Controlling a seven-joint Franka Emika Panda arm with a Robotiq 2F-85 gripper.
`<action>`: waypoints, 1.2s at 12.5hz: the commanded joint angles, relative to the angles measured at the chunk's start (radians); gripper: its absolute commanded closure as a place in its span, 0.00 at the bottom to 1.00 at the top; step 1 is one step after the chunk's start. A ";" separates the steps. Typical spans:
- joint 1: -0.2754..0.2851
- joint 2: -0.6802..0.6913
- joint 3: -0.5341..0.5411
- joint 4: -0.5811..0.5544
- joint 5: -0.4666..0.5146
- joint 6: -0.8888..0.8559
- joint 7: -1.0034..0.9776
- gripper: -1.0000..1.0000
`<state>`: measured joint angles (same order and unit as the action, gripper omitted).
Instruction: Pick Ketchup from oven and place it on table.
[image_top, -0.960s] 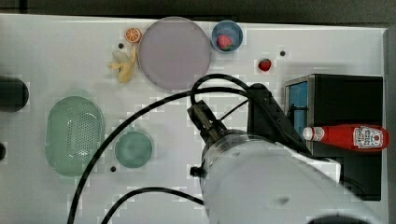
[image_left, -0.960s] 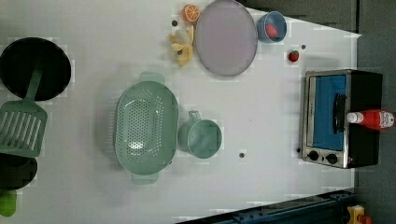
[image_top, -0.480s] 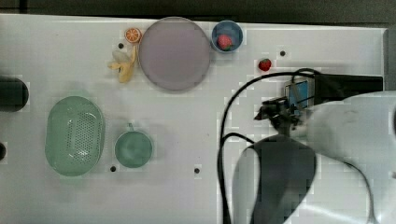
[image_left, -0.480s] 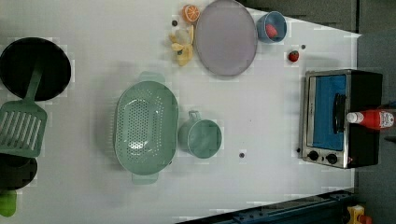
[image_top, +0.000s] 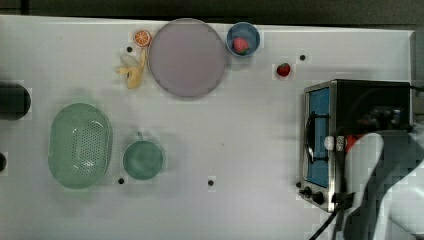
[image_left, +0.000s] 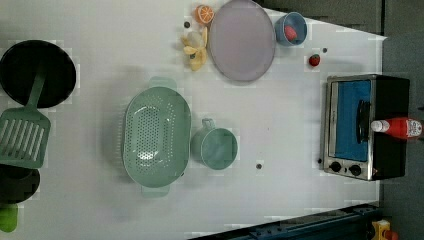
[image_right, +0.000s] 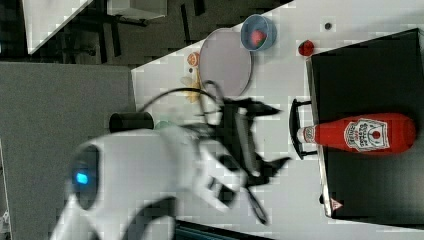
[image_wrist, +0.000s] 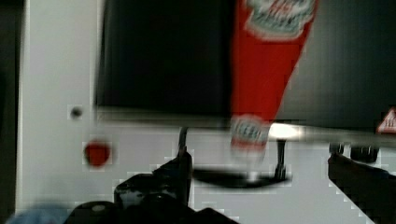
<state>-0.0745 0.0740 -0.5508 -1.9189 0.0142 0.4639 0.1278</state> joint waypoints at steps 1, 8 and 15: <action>-0.023 0.040 -0.057 0.007 0.022 0.070 0.026 0.00; -0.063 0.178 -0.085 0.067 0.075 0.147 -0.063 0.00; -0.079 0.283 -0.086 0.065 0.177 0.166 -0.126 0.00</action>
<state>-0.1307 0.3733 -0.6353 -1.8613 0.1914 0.6143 0.0288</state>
